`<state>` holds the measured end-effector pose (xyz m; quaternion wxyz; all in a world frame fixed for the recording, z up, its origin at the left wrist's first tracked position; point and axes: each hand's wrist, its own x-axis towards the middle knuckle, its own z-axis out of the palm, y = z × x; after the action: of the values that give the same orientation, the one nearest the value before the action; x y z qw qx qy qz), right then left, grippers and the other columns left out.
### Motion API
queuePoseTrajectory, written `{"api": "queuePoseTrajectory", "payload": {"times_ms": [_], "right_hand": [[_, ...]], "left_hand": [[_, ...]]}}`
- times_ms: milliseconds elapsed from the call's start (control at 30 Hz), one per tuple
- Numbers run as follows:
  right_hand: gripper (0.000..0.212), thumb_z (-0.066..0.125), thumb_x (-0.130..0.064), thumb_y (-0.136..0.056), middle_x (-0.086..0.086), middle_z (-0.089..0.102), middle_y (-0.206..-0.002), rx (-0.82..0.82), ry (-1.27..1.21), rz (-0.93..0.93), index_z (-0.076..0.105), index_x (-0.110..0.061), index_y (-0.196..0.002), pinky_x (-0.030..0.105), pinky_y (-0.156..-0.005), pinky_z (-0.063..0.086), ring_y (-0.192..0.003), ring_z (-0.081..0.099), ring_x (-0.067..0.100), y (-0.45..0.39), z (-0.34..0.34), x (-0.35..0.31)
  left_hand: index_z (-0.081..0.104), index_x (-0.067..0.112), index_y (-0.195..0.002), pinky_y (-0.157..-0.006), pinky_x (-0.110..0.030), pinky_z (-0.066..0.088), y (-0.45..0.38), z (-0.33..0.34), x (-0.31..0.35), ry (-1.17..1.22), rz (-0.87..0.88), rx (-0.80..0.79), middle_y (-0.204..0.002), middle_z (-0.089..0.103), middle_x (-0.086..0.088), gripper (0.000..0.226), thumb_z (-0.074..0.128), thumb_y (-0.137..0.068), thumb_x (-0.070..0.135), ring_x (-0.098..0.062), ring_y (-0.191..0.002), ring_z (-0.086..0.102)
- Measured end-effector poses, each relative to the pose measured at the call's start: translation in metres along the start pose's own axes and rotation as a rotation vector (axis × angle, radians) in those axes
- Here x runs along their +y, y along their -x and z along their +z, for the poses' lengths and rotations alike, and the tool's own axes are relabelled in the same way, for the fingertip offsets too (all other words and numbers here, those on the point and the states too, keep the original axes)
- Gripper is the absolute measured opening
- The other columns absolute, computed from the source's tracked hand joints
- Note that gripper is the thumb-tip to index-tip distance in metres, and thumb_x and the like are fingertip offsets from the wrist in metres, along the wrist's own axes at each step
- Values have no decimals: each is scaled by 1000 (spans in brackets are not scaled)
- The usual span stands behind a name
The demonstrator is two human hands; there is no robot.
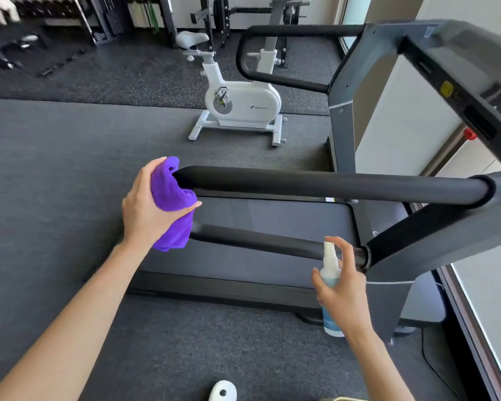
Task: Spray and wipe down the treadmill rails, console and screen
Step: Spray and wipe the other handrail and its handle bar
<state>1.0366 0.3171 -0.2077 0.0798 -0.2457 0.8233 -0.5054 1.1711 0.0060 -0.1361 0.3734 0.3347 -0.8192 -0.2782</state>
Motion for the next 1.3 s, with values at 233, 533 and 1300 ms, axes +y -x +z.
{"api": "queuePoseTrajectory", "payload": {"times_ms": [233,533,1300], "right_hand": [[59,68,-5,-88,3,57,-76,2,-17,0,41,-40,-127,53,-55,56,-56,58,30,-3,-2,-3],[59,67,-5,-87,5,57,-68,15,-25,-24,42,-45,-122,52,-50,53,-50,54,31,-7,1,-6],[66,66,-2,-84,2,60,-71,223,-7,81,41,-52,-118,48,-54,55,-50,54,30,12,-51,35]], "left_hand": [[48,47,-118,-75,-34,45,-45,-23,60,-387,435,-376,-114,59,21,74,65,-49,69,-17,-97,63],[50,46,-115,-75,-35,46,-54,-9,95,-527,563,-516,-102,63,18,72,73,-52,70,-18,-88,63],[53,27,-117,-71,-32,35,-30,146,252,-552,832,-854,-81,46,7,81,70,-56,77,-20,-77,46]]}}
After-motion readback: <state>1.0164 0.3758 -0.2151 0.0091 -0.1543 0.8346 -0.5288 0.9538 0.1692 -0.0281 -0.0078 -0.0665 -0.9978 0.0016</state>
